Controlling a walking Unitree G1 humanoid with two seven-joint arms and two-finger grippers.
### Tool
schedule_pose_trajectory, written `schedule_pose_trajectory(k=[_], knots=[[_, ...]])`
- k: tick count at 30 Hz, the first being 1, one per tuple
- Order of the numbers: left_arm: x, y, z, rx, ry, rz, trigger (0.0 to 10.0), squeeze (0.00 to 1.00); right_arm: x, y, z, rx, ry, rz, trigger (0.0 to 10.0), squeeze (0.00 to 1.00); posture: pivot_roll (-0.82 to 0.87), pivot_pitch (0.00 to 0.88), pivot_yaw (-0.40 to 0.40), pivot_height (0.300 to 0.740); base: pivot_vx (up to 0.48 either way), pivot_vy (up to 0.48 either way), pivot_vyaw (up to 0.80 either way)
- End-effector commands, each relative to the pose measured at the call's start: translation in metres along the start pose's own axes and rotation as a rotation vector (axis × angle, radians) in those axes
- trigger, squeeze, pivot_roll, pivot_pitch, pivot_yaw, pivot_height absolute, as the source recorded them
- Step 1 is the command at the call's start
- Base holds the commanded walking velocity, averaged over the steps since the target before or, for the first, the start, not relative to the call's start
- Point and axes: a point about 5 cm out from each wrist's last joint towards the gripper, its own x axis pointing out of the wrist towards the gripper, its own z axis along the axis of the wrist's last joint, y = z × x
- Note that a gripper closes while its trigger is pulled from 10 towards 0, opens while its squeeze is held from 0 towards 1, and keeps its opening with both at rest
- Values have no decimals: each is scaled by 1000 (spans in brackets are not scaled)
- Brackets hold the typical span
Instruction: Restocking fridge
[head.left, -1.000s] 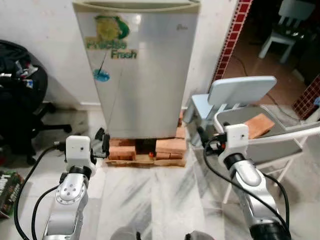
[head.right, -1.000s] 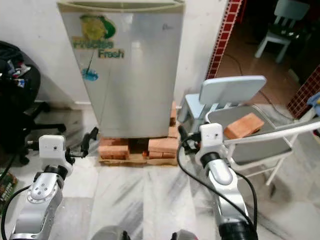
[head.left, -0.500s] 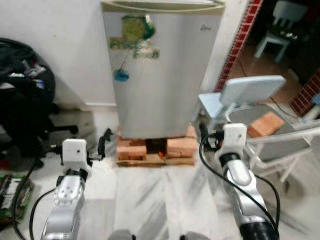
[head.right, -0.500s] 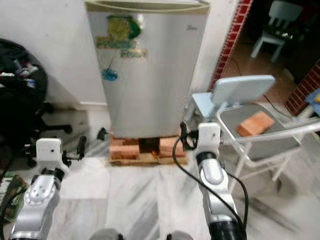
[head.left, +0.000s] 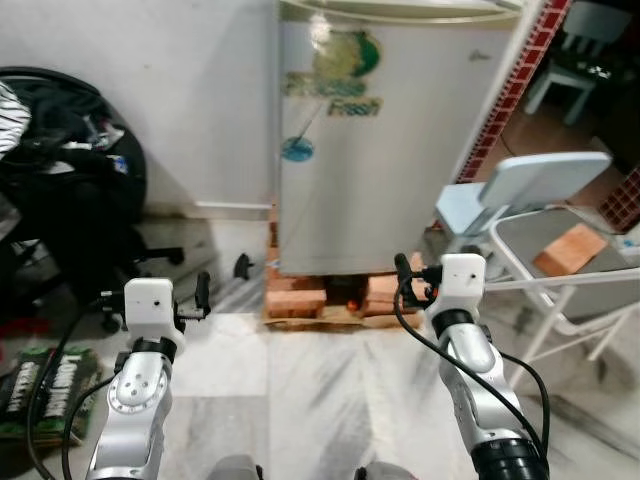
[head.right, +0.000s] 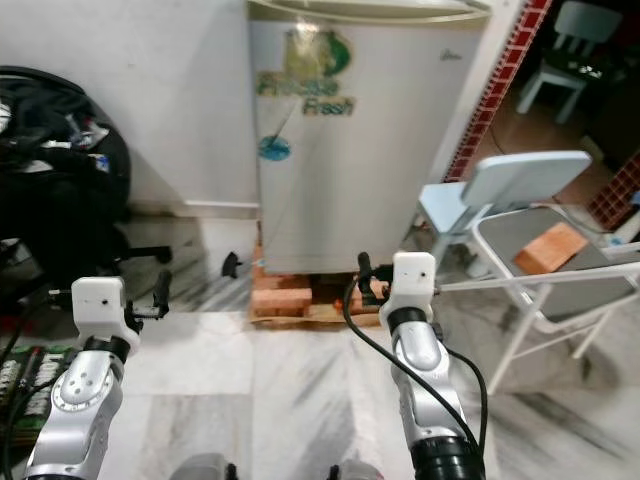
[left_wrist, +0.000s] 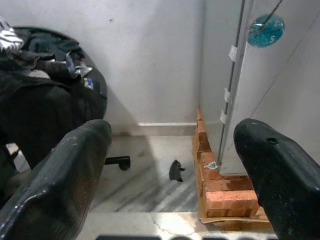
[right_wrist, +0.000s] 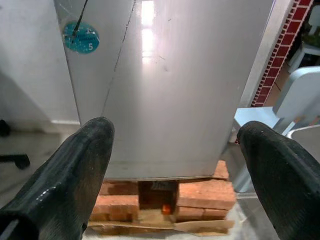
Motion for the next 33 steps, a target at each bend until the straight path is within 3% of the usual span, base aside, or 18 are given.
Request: schedule_pose_trajectory(k=[1, 16, 33], knots=[[-2, -8, 0, -4, -4, -31, 10000, 0, -2, -10, 1, -1, -14, -29, 10000, 0, 89, 0, -27, 740, 0, 0, 0], [5, -2, 3, 6, 2, -26, 10000, 0, 4, -5, 8, 15, -50, -14, 10000, 0, 101, 0, -17, 740, 0, 0, 0], [4, 0, 5, 28, -11, -37, 10000, 0, 6, -3, 10, 23, -59, 4, 10000, 0, 109, 0, -20, 740, 0, 466, -488]])
